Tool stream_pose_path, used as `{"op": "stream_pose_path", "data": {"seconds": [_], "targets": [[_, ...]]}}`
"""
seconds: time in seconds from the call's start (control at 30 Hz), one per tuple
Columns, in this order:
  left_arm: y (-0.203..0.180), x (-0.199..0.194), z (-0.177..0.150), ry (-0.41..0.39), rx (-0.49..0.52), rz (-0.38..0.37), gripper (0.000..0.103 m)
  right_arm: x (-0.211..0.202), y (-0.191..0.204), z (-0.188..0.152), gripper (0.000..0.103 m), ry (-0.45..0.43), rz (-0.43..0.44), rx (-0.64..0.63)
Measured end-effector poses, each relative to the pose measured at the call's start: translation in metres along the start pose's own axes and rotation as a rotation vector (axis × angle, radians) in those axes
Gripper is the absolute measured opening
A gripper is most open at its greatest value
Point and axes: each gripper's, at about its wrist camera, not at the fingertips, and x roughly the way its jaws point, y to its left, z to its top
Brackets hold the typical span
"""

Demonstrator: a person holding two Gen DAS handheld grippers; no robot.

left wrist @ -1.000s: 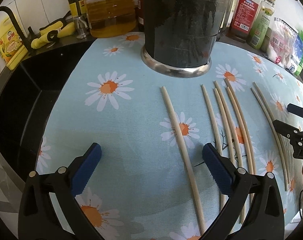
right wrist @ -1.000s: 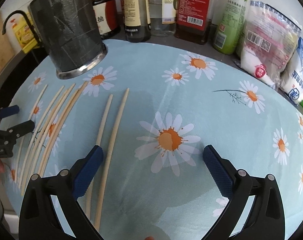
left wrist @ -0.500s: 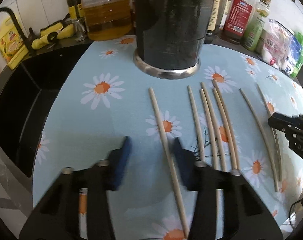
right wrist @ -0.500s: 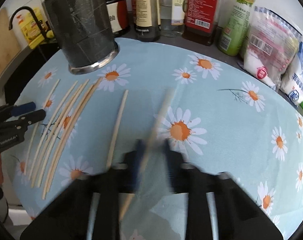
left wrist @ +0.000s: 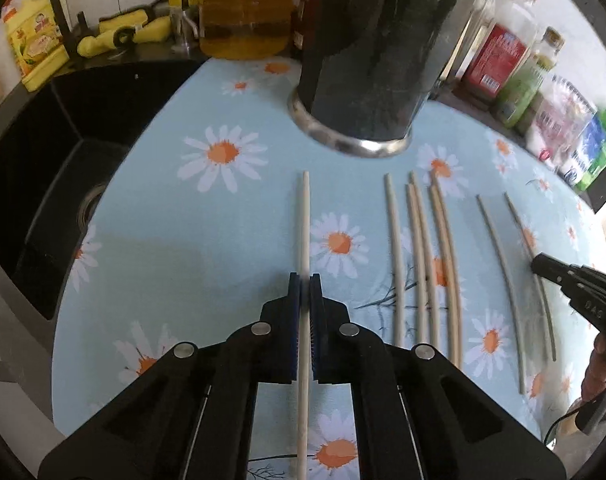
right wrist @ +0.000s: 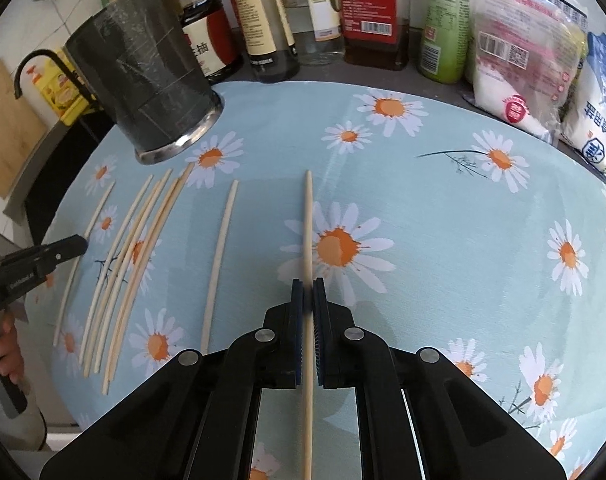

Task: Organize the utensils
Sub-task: 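Close the left tool on a chopstick while the right tool grasps another, then lift both held chopsticks and lower them into the black utensil holder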

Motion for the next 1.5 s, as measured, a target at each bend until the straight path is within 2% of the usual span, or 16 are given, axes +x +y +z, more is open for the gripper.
{"op": "stream_pose_path", "data": {"seconds": [0.13,0.4,0.67,0.87,1.07,1.27,1.37,1.5], "targets": [[-0.006,-0.023,0.006,-0.112,0.055,0.078,0.005,-0.007,-0.006,0.005,0.005,-0.021,-0.009,0.01],[0.003,-0.054,0.036,-0.194,0.054,0.075,0.005,-0.04,-0.012,0.023,0.005,-0.103,-0.012,0.025],[0.003,-0.099,0.07,-0.322,0.084,0.1,0.005,-0.089,0.005,0.062,0.005,-0.244,0.004,-0.012],[0.002,-0.123,0.092,-0.389,0.088,0.065,0.005,-0.117,0.022,0.087,0.005,-0.338,0.008,-0.037],[-0.002,-0.142,0.111,-0.454,0.113,0.056,0.005,-0.14,0.034,0.112,0.005,-0.421,0.059,-0.035],[-0.006,-0.157,0.134,-0.516,0.133,0.006,0.005,-0.158,0.055,0.137,0.005,-0.515,0.112,-0.065],[-0.007,-0.162,0.145,-0.547,0.136,-0.052,0.005,-0.164,0.064,0.145,0.005,-0.563,0.145,-0.074],[-0.01,-0.161,0.159,-0.585,0.154,-0.138,0.005,-0.168,0.073,0.159,0.005,-0.634,0.235,-0.073]]}}
